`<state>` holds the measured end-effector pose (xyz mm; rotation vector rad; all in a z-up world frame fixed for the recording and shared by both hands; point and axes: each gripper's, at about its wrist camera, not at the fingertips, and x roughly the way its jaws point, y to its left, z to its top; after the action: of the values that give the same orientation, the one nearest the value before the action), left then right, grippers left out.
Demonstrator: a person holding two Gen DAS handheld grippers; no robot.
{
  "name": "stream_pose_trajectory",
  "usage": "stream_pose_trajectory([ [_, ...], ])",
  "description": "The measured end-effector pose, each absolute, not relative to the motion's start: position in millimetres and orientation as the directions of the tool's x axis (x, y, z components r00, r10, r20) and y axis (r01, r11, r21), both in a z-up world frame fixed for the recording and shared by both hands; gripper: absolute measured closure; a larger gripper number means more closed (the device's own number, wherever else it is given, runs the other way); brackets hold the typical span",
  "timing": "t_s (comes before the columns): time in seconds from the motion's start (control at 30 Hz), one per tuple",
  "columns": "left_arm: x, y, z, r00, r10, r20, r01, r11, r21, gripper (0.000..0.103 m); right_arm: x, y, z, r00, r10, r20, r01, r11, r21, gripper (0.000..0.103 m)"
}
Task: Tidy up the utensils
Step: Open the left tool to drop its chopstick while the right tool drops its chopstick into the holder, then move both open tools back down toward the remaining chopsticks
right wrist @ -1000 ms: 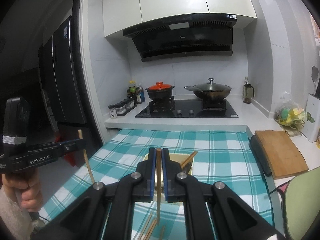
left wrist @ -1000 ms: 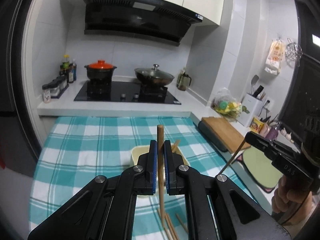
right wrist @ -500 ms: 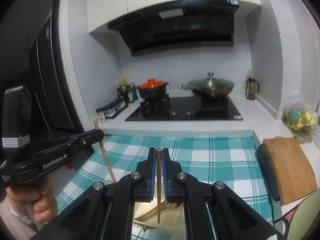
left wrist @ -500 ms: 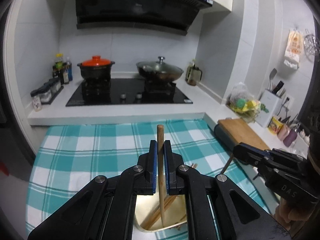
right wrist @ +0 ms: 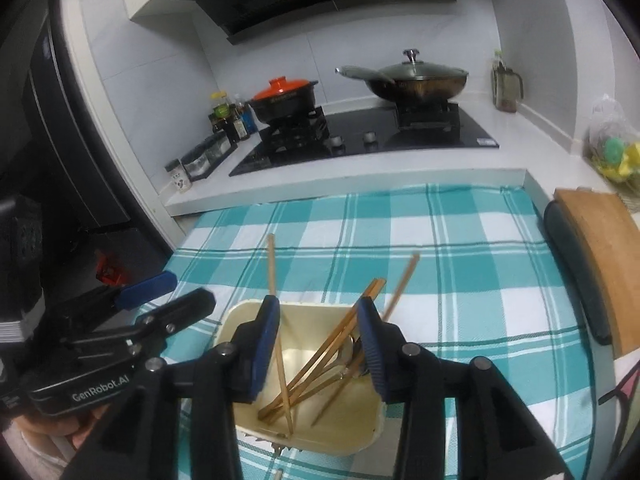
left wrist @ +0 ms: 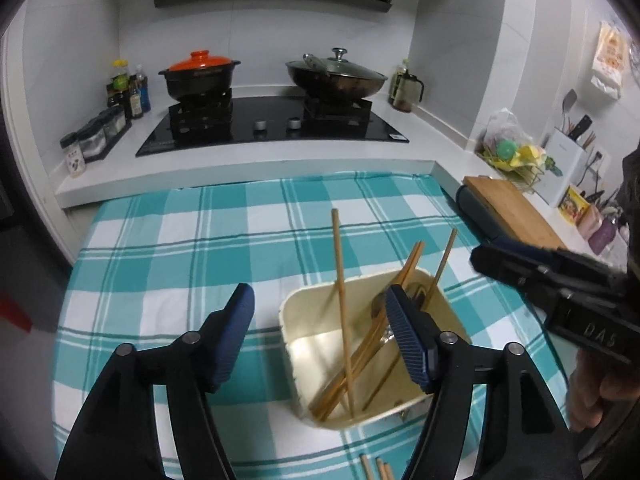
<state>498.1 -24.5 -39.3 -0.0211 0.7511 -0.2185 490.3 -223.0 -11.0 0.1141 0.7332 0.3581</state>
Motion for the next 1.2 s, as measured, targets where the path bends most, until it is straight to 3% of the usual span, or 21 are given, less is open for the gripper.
stream_pose_trajectory([
  [0.13,445,-9,-43,0.700,-0.143,-0.700,0.204,0.979,0.004,0.011,457,-228,10,0.725,0.323,-0.608,-0.299,0.943,0.145,0.060],
  [0.27,380,5,-64,0.664,-0.077,-0.744,0.226,0.969,0.101,0.004,407,-236,20,0.739,0.288,-0.609,-0.327,0.944,0.049,0.058],
  [0.4,323,17,-95,0.598,-0.056,-0.800,0.228,0.968,0.102,0.003,342,-245,10,0.743,0.239,-0.626,-0.345,0.937,-0.052,0.051],
  [0.5,285,25,-113,0.558,-0.139,-0.818,0.228,0.974,-0.011,0.003,294,-253,-12,0.734,0.202,-0.649,-0.340,0.936,-0.093,0.051],
  [0.7,227,26,-135,0.639,-0.217,-0.738,0.108,0.975,-0.193,0.003,210,-263,-72,0.711,0.198,-0.675,-0.297,0.954,-0.034,0.051],
  [0.97,200,-15,-164,0.633,-0.178,-0.754,0.103,0.984,-0.146,0.004,143,-263,-145,0.712,0.169,-0.682,-0.201,0.979,0.033,0.051],
  [1.2,188,-30,-171,0.643,-0.089,-0.760,0.106,0.994,-0.027,0.003,115,-260,-165,0.715,0.168,-0.679,-0.194,0.980,0.038,0.051],
])
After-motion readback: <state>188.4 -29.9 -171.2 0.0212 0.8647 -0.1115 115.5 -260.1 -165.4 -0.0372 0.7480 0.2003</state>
